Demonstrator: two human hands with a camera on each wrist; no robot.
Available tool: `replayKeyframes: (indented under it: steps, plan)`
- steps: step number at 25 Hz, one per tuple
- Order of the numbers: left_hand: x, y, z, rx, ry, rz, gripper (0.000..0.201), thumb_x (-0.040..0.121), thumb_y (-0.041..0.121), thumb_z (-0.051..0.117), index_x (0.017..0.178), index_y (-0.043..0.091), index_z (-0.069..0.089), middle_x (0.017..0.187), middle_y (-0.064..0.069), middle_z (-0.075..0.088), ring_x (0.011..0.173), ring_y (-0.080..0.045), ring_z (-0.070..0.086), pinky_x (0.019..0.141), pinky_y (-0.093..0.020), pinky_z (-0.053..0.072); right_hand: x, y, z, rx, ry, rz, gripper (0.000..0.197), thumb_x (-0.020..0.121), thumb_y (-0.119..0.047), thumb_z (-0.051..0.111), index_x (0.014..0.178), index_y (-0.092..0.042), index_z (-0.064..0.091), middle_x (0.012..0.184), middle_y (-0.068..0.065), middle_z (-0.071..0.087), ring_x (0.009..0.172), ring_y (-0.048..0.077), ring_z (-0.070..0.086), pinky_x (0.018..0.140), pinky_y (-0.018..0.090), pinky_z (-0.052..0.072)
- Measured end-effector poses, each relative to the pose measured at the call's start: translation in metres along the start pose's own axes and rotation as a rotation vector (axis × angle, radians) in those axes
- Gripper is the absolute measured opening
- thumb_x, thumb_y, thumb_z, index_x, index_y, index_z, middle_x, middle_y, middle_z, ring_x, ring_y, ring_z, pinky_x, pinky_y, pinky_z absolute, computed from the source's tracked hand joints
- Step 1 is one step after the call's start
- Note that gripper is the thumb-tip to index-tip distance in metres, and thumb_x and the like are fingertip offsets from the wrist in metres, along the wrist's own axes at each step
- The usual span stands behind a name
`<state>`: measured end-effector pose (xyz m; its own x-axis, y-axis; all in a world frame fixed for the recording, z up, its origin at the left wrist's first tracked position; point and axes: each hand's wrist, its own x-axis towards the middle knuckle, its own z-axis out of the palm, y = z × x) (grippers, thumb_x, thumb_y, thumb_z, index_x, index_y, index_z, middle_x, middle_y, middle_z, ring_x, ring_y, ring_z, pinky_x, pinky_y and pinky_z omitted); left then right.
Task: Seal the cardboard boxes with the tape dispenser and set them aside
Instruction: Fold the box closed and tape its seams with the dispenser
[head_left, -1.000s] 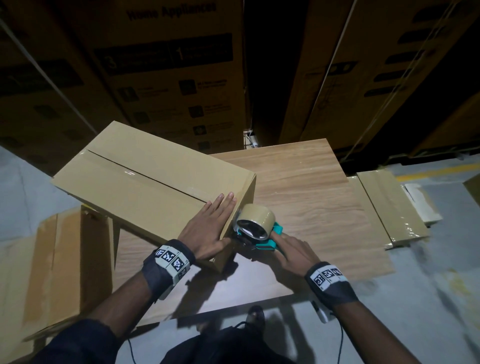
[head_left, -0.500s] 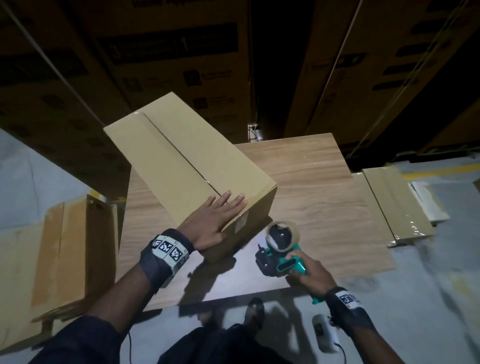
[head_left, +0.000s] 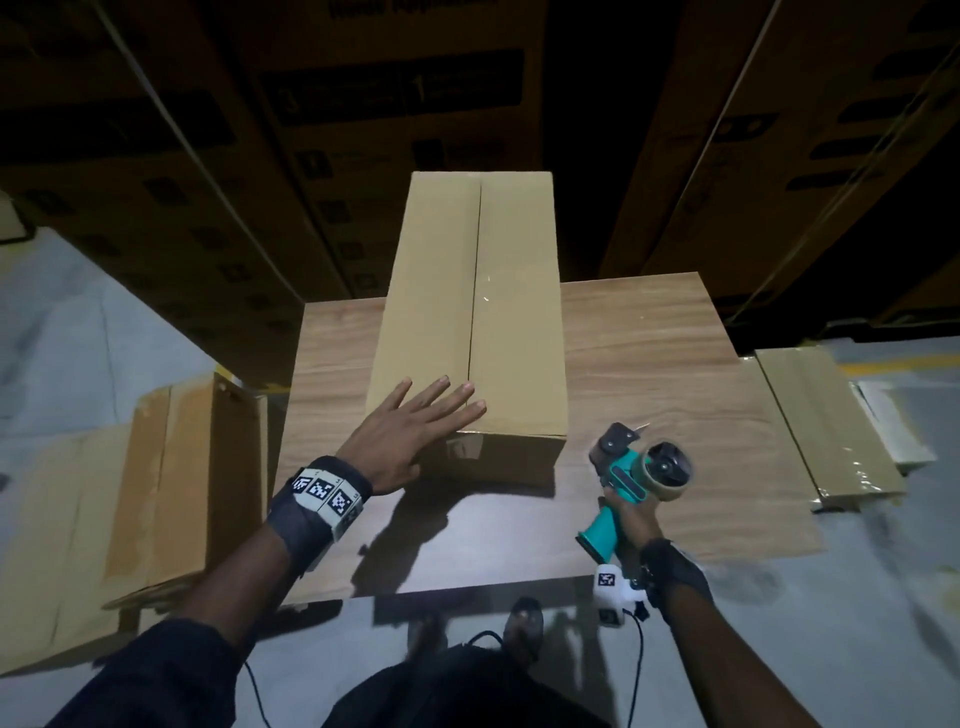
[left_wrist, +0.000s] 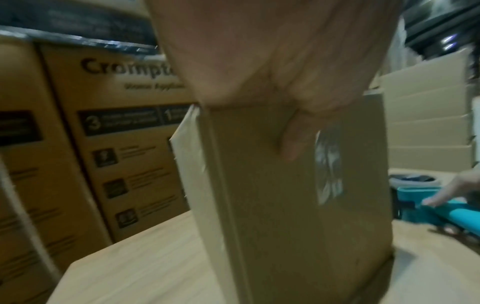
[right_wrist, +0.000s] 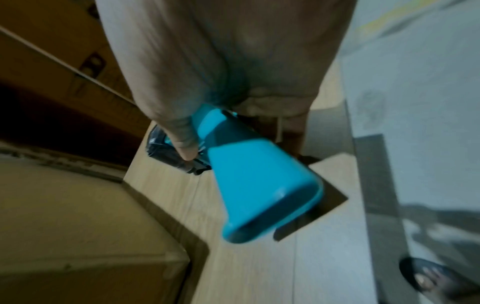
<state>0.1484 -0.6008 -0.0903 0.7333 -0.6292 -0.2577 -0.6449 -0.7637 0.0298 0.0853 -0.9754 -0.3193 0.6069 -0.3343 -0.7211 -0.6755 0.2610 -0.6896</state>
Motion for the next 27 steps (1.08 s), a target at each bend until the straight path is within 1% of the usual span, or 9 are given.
replayKeyframes:
  steps: [2,3,6,9,13,15,18,21,27]
  plan:
    - [-0.004,-0.009,0.009,0.009,0.096,-0.003,0.088,0.102,0.045,0.052,0.161,0.042,-0.013,0.17,0.01,-0.012,0.158,-0.02,-0.007,0.127,-0.056,0.005,0.01,0.002,0.006,-0.113,0.122,0.017,0.11,0.041,-0.045,0.094,0.135,-0.022,0.042,0.124,0.018,0.064,0.103,0.035,0.067,0.097,0.053,0.055]
    - [-0.004,-0.011,0.012,0.007,0.138,-0.002,0.077,0.104,0.061,0.038,0.161,0.042,-0.01,0.171,0.009,-0.009,0.158,-0.02,-0.003,0.127,-0.055,0.008,-0.007,-0.01,0.008,-0.186,0.221,-0.006,0.116,0.04,-0.052,0.096,0.138,-0.018,0.042,0.13,0.02,0.061,0.109,0.04,0.065,0.099,0.053,0.053]
    - [-0.003,-0.016,0.022,0.026,0.211,-0.024,0.062,0.106,0.066,0.018,0.162,0.044,0.004,0.171,0.007,0.007,0.158,-0.021,0.013,0.126,-0.051,0.018,-0.104,-0.063,0.042,-0.36,0.493,-0.377,0.083,0.079,-0.039,0.084,0.143,-0.016,0.037,0.145,0.02,0.044,0.131,0.042,0.048,0.107,0.053,0.043]
    - [0.001,-0.015,0.029,0.037,0.298,-0.062,0.056,0.107,0.058,0.022,0.16,0.042,0.024,0.165,0.004,0.031,0.15,-0.024,0.036,0.118,-0.05,0.036,-0.166,-0.094,0.077,-0.397,0.37,-0.805,0.075,0.087,-0.037,0.079,0.146,-0.022,0.036,0.15,0.007,0.037,0.13,0.018,0.04,0.101,0.042,0.04]
    - [0.004,-0.021,0.03,0.067,0.323,-0.032,0.071,0.102,0.051,0.051,0.162,0.04,0.016,0.169,0.002,0.021,0.153,-0.026,0.03,0.12,-0.049,0.032,-0.176,-0.107,0.119,-0.917,0.175,-1.281,0.077,0.085,-0.056,0.073,0.146,-0.021,0.04,0.154,0.007,0.041,0.142,0.024,0.037,0.116,0.05,0.029]
    - [0.004,-0.026,0.029,0.075,0.275,-0.04,0.092,0.094,0.052,0.065,0.164,0.038,0.006,0.171,0.0,0.011,0.155,-0.026,0.024,0.123,-0.049,0.028,-0.168,-0.103,0.131,-1.157,0.083,-1.291,0.072,0.087,-0.065,0.065,0.147,-0.031,0.044,0.161,0.002,0.035,0.15,0.026,0.027,0.118,0.058,0.028]
    - [0.008,-0.024,0.027,-0.001,0.347,-0.094,0.082,0.097,0.078,0.033,0.164,0.037,0.008,0.17,0.0,0.019,0.153,-0.023,0.03,0.121,-0.048,0.032,-0.162,-0.105,0.142,-1.229,0.106,-1.247,0.066,0.09,-0.065,0.062,0.147,-0.038,0.047,0.163,-0.004,0.033,0.152,0.027,0.022,0.108,0.055,0.042]
    - [0.012,-0.022,0.026,-0.008,0.37,-0.149,0.074,0.099,0.076,0.017,0.163,0.037,0.018,0.167,0.001,0.028,0.15,-0.022,0.037,0.118,-0.046,0.037,-0.158,-0.106,0.144,-1.208,0.134,-1.253,0.061,0.092,-0.055,0.066,0.147,-0.039,0.047,0.163,-0.006,0.033,0.152,0.025,0.022,0.102,0.052,0.049]
    - [0.019,-0.026,0.031,0.083,0.495,-0.09,0.102,0.082,0.062,0.074,0.162,0.028,0.022,0.168,-0.008,0.027,0.144,-0.032,0.045,0.11,-0.049,0.044,-0.156,-0.107,0.144,-1.226,0.148,-1.252,0.062,0.093,-0.045,0.067,0.15,-0.04,0.044,0.164,-0.008,0.03,0.154,0.022,0.018,0.104,0.047,0.047]
